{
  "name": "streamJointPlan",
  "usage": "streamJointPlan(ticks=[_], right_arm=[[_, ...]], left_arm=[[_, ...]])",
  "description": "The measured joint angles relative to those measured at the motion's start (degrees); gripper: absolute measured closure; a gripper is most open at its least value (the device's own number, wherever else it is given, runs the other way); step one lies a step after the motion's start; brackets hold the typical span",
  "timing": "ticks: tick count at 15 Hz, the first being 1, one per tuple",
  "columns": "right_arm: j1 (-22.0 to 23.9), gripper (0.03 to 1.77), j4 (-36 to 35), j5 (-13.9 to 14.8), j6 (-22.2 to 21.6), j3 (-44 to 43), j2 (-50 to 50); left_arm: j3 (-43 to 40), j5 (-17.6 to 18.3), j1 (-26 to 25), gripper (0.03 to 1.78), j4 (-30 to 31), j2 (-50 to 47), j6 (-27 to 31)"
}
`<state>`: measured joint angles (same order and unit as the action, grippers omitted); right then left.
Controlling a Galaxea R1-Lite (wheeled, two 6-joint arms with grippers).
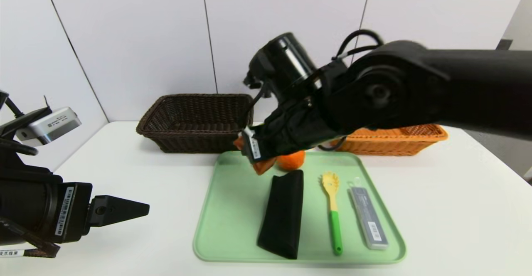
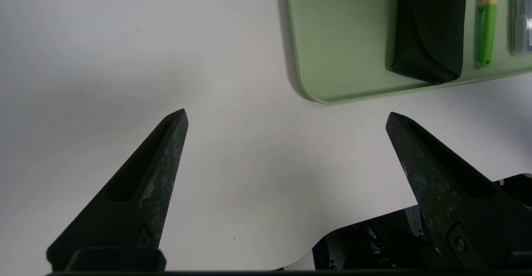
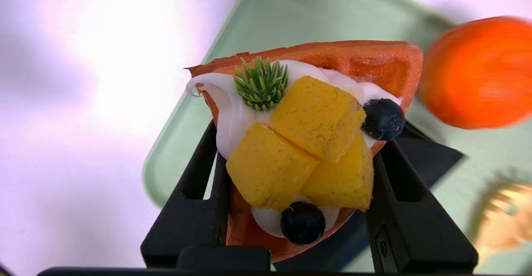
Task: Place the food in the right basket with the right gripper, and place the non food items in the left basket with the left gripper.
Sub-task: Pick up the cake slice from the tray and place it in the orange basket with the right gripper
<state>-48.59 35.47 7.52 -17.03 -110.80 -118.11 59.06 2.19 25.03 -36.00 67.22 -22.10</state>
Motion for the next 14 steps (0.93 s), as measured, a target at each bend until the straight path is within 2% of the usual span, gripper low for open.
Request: streamJointPlan(ticks=[4,8,14], right_arm=[[9.0,0.93,0.5,0.6,2.4,-0.3,7.2],[21.5,0.93,0.4,0.1,6.5,-0.5,10.9],[35.9,0.93,-0.8,-0.4,10.8,-0.7,7.6]], left_arm=[[-0.2,0.1,0.0,0.12,1.3,0.0,0.3],[-0.5,0.4,0.0,0.12,2.2,0.4,0.4],[-1.9,0.3,0.0,0.12,2.5,0.6,0.4]])
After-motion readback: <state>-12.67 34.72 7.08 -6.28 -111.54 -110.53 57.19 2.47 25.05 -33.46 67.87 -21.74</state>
